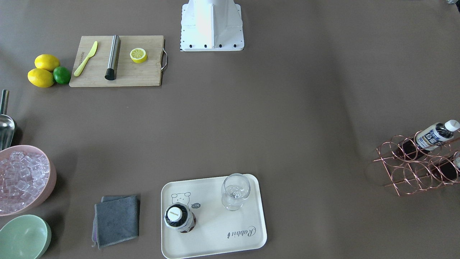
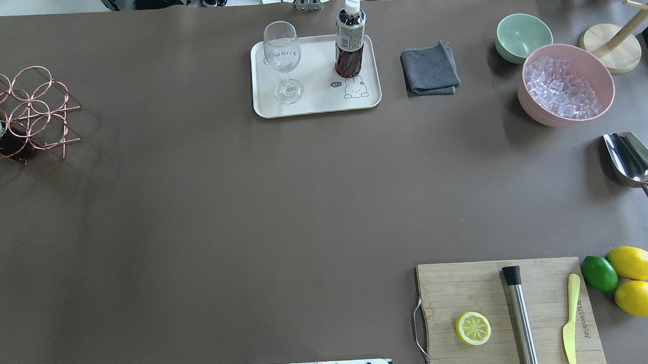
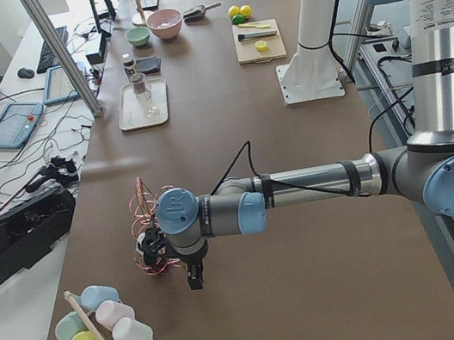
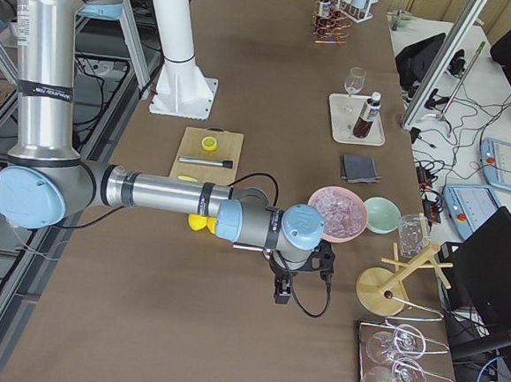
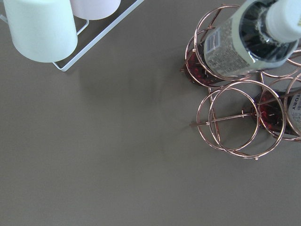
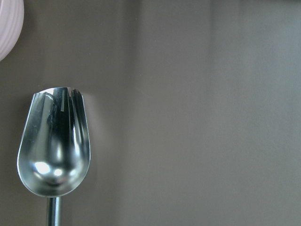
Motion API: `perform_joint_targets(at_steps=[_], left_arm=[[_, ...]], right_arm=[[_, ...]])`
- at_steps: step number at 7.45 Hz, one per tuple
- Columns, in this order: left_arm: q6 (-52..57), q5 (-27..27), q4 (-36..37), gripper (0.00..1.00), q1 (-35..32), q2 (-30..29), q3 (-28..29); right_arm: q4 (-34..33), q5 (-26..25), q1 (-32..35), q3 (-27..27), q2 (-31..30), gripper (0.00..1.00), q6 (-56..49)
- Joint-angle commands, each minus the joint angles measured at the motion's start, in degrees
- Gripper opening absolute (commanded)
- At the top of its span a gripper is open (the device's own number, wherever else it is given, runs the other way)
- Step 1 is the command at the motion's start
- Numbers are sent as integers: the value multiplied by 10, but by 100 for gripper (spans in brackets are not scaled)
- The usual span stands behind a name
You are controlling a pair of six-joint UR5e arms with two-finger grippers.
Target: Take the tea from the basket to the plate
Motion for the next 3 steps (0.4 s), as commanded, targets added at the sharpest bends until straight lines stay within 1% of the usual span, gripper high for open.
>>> perform_joint_targets(at_steps=[1,3], left_arm=[[0,1,0,99,2,-2,4],[0,1,0,99,2,-2,5]], right_arm=[[0,2,0,0,-3,100,0],[0,-1,1,0,-3,100,-2]])
